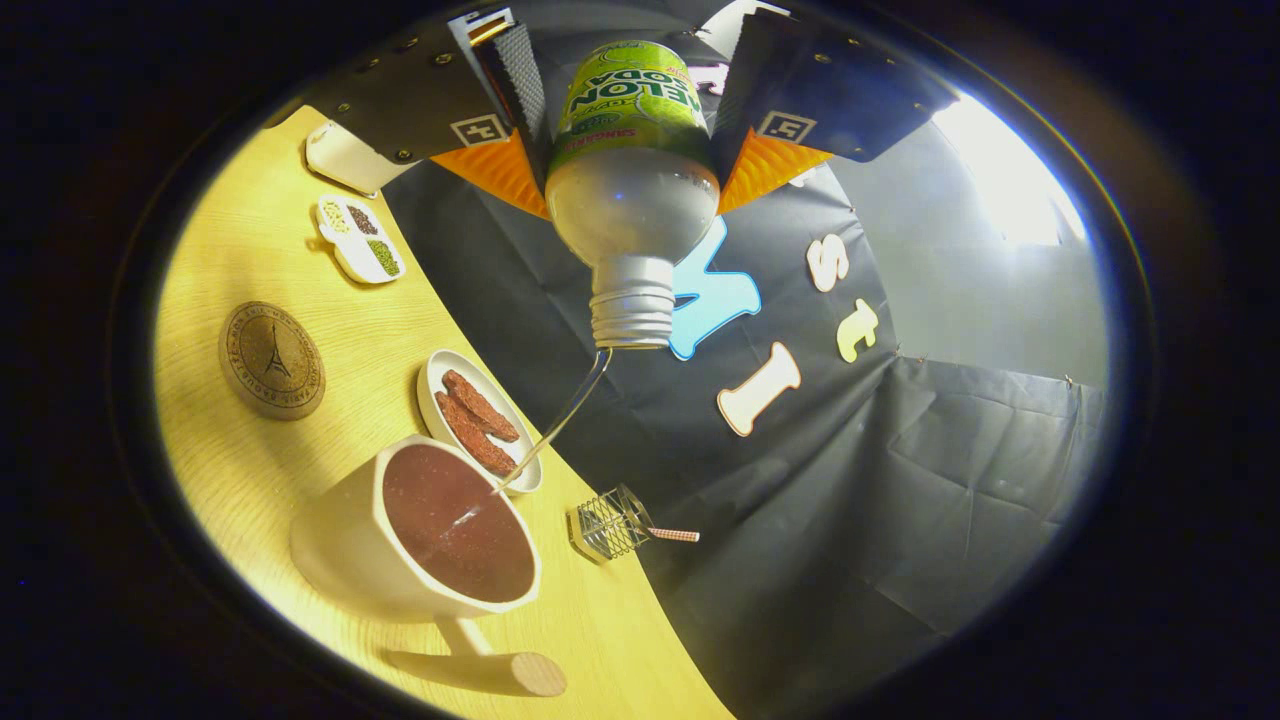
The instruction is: Take the bottle from table, then pour the juice into the cup, finally place the bottle on the coaster
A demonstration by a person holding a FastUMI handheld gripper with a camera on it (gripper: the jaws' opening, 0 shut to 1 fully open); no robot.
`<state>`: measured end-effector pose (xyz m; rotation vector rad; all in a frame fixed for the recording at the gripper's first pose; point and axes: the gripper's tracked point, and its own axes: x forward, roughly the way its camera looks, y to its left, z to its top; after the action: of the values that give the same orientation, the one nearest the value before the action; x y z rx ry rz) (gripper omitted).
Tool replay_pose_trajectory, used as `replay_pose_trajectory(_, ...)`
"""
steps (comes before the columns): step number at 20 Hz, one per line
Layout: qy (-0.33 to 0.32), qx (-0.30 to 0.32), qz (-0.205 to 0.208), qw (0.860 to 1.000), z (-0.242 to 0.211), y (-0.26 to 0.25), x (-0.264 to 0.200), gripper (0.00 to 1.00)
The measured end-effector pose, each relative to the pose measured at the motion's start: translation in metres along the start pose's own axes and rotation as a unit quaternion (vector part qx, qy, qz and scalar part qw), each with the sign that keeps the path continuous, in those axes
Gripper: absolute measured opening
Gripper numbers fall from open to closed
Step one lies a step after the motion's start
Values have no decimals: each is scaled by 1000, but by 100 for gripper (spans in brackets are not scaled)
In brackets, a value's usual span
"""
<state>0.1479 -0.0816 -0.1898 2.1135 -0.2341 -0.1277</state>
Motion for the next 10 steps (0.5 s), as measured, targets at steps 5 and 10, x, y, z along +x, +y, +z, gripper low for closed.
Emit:
replay_pose_trajectory(5, -12, -9, -16, 1000, 21, -18, -4, 75)
replay_pose_trajectory(10, -17, -39, -36, 998, 41, -41, -8, 75)
